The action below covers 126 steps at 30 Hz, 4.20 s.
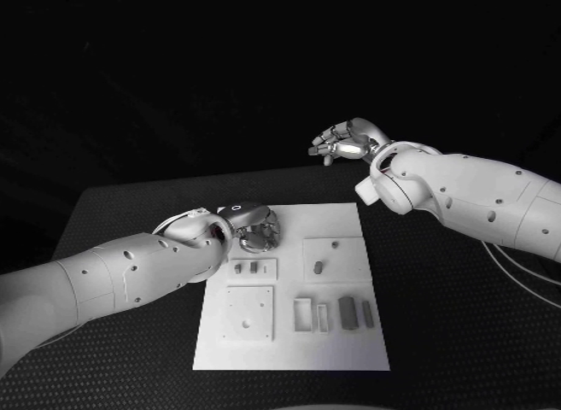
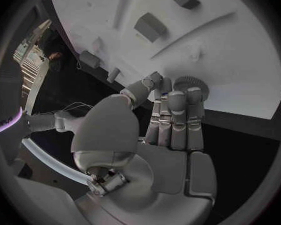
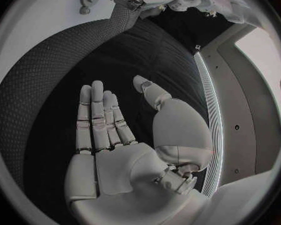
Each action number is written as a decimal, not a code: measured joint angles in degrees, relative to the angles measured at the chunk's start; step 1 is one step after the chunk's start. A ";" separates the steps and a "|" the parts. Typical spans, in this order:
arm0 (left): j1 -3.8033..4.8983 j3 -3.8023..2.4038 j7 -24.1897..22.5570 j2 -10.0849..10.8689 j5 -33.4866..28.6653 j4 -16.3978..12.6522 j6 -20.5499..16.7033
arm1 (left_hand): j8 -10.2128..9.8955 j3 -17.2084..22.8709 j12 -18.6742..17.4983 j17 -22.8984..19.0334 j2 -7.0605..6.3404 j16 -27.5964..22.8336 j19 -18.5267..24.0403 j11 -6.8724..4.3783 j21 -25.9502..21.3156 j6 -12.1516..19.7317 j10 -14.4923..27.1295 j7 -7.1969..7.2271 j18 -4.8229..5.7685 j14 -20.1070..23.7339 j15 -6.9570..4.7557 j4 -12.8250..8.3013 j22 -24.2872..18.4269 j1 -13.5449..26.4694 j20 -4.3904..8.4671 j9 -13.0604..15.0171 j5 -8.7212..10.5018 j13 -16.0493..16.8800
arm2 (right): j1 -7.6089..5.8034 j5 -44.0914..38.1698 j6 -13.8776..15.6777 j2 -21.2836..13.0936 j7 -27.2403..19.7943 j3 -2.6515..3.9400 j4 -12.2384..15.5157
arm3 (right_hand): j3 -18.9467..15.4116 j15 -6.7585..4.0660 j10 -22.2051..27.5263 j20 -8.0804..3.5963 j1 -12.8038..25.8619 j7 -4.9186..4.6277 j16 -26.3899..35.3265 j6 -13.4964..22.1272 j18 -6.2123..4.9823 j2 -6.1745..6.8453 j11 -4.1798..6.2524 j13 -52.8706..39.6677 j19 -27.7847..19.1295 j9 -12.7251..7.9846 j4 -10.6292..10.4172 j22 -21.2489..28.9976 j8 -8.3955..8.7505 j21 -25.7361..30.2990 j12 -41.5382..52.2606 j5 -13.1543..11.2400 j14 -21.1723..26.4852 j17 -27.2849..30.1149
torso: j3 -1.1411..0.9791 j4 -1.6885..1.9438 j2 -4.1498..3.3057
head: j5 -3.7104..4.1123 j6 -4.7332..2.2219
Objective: Assemble the parts on the task board
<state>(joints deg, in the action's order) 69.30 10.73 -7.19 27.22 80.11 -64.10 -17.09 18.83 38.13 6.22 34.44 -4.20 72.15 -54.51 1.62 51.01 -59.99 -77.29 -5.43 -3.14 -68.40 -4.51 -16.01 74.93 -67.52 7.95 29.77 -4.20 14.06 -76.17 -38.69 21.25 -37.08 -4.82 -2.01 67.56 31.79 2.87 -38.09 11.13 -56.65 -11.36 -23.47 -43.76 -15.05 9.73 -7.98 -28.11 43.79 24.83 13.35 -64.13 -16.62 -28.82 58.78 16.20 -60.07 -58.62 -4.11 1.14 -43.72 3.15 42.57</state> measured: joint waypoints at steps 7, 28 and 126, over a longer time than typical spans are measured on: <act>0.06 -2.51 0.06 1.75 -1.23 -1.69 -0.27 | 0.21 0.05 0.01 0.00 -0.01 0.21 -0.10 0.14 0.00 0.01 -0.15 -0.01 -0.01 -0.10 -0.08 0.01 -0.01 0.00 -0.07 0.00 -0.22 -0.30 | 0.00 0.00 0.00 -0.32 0.00 -0.01 0.10 | 0.00 0.00 0.00 0.00 0.00 0.00 0.00 0.00 0.00 0.00 0.00 0.07 0.00 0.00 0.00 0.00 0.00 0.00 0.22 0.00 0.00 -0.04 | 0.04 0.04 0.01 | -0.12 -0.13; 0.19 -2.89 1.24 8.47 -2.26 -5.37 1.20 | 0.18 0.17 -0.01 -0.05 -0.12 0.21 -0.39 0.03 0.23 -0.21 -0.24 0.21 -0.03 -0.42 -0.16 -0.14 -0.02 0.05 0.02 0.08 -0.18 -0.35 | 0.00 0.00 0.01 -0.87 0.01 -0.01 0.17 | 0.00 0.20 0.00 0.00 0.00 0.00 0.00 0.00 -0.01 0.00 0.00 0.13 0.00 -0.05 0.00 -0.05 -0.19 0.00 0.22 0.00 -0.21 -0.09 | 0.04 0.05 0.01 | -0.08 0.03; 0.31 -1.10 3.38 6.41 -1.05 -2.80 7.44 | 0.06 0.39 -0.29 -0.38 -0.10 0.40 -0.58 0.14 0.45 0.01 -0.52 -0.02 -0.47 -0.59 0.05 -0.22 -0.02 0.65 -0.22 0.13 -0.38 -0.28 | 0.00 -0.01 0.02 -0.83 0.03 -0.02 0.29 | 0.00 0.20 0.21 0.00 0.00 0.00 0.45 0.00 0.00 0.00 -0.20 0.51 0.00 -0.18 0.00 -0.34 -0.18 0.21 0.45 0.00 -0.21 -0.40 | -0.01 -0.10 -0.03 | 0.08 0.63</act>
<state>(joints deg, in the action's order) 69.61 9.63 -3.81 33.63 79.06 -66.90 -9.64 18.89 38.52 5.92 34.06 -4.31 72.55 -55.08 1.76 51.46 -59.98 -77.81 -5.45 -3.61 -68.99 -4.46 -16.23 74.91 -66.87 7.73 29.90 -4.58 13.78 -76.17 -38.70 21.27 -37.91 -4.79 -2.03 67.86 31.79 3.06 -37.89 11.13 -56.66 -11.36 -23.02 -43.76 -15.05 9.72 -8.19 -27.60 43.79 24.65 13.36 -64.47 -16.79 -28.61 59.23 16.20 -60.28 -59.02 -4.11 1.04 -43.75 3.24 43.20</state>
